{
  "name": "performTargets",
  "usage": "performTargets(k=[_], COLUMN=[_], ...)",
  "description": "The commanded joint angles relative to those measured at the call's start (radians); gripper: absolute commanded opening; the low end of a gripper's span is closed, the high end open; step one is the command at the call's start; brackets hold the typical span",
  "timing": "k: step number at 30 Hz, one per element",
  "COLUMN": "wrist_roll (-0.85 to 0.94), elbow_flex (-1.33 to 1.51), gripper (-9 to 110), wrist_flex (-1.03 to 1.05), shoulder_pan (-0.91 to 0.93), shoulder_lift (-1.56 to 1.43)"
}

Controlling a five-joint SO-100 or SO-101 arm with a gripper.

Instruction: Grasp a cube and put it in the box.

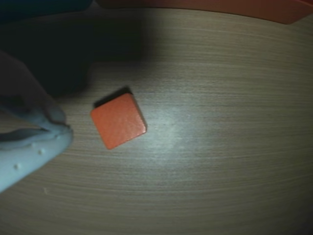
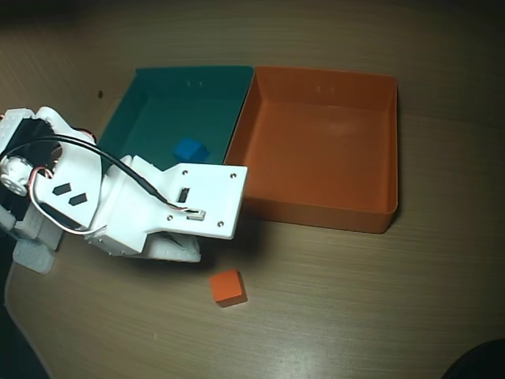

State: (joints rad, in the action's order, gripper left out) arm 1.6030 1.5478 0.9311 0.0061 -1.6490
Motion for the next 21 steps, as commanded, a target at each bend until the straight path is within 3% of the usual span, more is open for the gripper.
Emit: performTargets(k=[1,8,21], wrist_roll=[0.095,0.316,0.362], elbow_flex=[-0.092,-0.11,-0.112], gripper=[-6,-6,-5], wrist_flex=[0.0,0.0,-0.009], shoulder_pan=[0.002,0.011,0.044], shoulder_lift=[-0.003,0.049,0.078])
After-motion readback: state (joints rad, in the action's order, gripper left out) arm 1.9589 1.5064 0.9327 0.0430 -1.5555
